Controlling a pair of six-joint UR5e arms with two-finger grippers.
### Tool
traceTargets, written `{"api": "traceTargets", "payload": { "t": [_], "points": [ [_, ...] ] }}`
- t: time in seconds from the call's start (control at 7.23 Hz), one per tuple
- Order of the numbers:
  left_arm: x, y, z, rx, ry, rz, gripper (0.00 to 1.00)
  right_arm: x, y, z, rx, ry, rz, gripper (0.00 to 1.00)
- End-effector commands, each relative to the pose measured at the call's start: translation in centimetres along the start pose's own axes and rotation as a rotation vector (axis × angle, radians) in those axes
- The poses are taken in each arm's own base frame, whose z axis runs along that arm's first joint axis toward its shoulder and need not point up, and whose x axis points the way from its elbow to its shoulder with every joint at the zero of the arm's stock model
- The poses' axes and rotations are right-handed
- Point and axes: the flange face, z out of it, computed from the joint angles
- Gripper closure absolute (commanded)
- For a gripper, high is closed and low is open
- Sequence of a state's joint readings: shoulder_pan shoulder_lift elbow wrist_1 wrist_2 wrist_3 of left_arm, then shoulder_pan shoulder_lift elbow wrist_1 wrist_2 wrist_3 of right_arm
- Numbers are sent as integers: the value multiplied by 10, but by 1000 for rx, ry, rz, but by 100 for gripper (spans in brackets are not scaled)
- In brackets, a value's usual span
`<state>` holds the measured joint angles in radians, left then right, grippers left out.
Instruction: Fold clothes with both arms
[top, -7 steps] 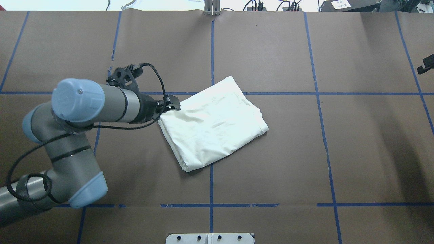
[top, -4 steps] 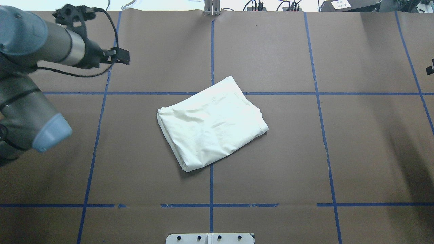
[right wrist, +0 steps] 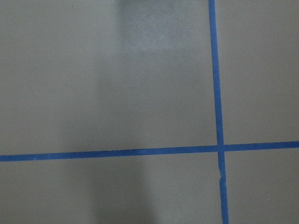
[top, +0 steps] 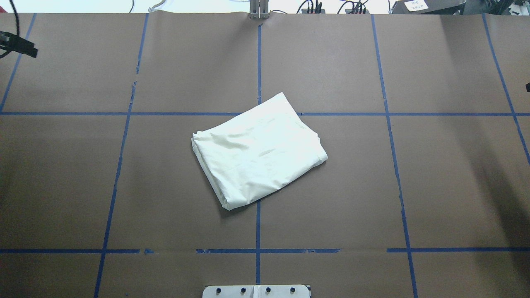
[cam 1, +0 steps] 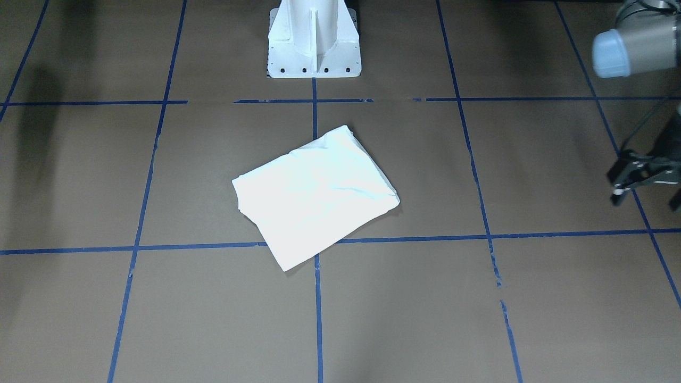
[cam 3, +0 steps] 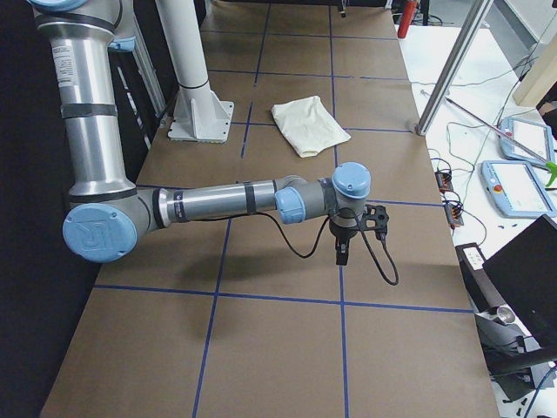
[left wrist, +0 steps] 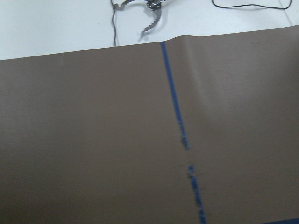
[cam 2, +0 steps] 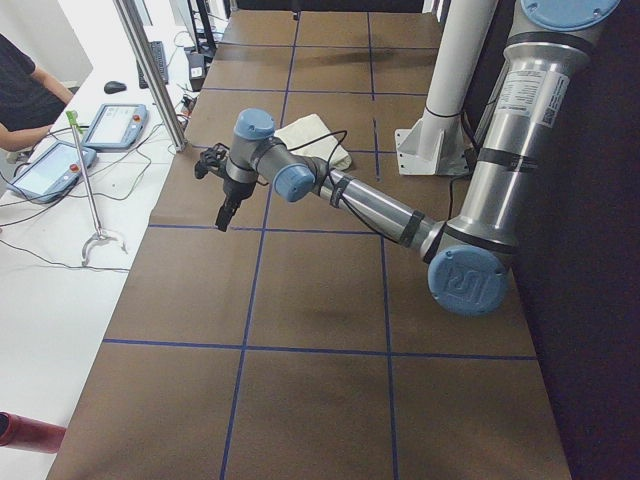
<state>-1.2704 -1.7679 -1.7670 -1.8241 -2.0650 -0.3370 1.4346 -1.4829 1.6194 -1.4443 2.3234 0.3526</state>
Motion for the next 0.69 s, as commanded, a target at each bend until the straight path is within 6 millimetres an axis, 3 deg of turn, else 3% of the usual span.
{"api": "traceTargets", "payload": {
  "t": [0.0,0.14,0.28,0.55],
  "points": [
    [-94,55,4,-88,-29,178,0,10,7,-16,30,-1,8,0],
    [-127,89,7,-134,-26,155,0,7,3,-19,37,0,-8,0],
    [-153,107,7,-146,37,89,0,10,7,-17,34,7,-16,0],
    [-160,110,14,-147,69,66,0,2,-7,-12,47,95,-37,0]
  ]
}}
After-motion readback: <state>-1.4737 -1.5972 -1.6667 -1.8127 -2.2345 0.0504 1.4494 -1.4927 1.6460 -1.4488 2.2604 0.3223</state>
